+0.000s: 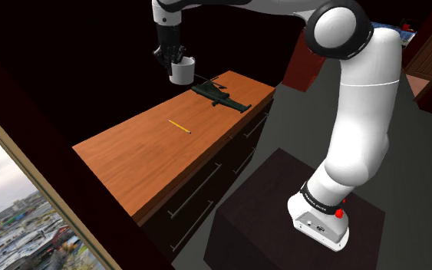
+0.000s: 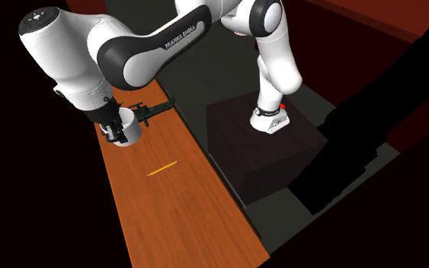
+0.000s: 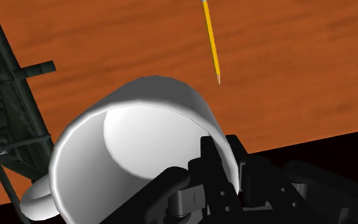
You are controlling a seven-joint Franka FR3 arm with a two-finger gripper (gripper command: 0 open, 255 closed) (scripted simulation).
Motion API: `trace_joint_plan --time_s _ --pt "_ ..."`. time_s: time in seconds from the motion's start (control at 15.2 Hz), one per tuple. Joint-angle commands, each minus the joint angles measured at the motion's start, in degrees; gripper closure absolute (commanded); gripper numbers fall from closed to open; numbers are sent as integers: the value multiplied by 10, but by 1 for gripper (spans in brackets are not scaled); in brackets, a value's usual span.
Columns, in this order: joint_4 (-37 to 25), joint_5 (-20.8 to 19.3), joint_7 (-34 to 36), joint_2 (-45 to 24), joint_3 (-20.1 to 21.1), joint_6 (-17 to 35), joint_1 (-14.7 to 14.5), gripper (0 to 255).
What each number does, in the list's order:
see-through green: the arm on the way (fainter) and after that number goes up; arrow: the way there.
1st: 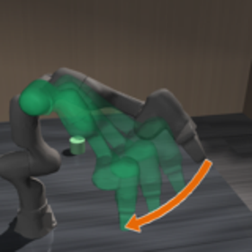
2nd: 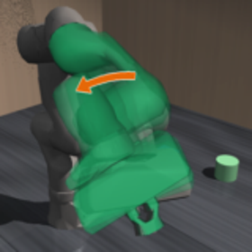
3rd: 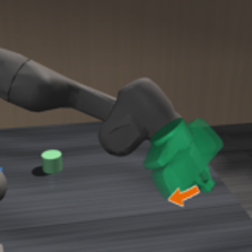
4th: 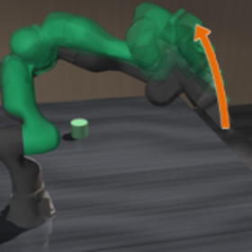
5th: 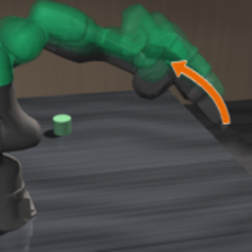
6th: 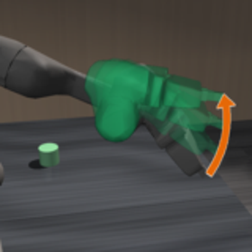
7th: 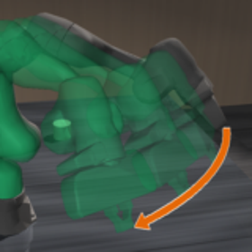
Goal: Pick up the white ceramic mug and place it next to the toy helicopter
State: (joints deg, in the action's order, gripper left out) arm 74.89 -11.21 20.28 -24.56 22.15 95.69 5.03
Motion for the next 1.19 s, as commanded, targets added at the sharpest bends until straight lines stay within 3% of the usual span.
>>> trace_joint_plan --time_s 0.0,0.33,1.12 --pt "-46 -8 -23 -31 -9 -14 7 255" --pt "-159 -20 -85 -101 -30 -53 30 255" --pt "-44 -19 -76 -88 -30 47 46 255"
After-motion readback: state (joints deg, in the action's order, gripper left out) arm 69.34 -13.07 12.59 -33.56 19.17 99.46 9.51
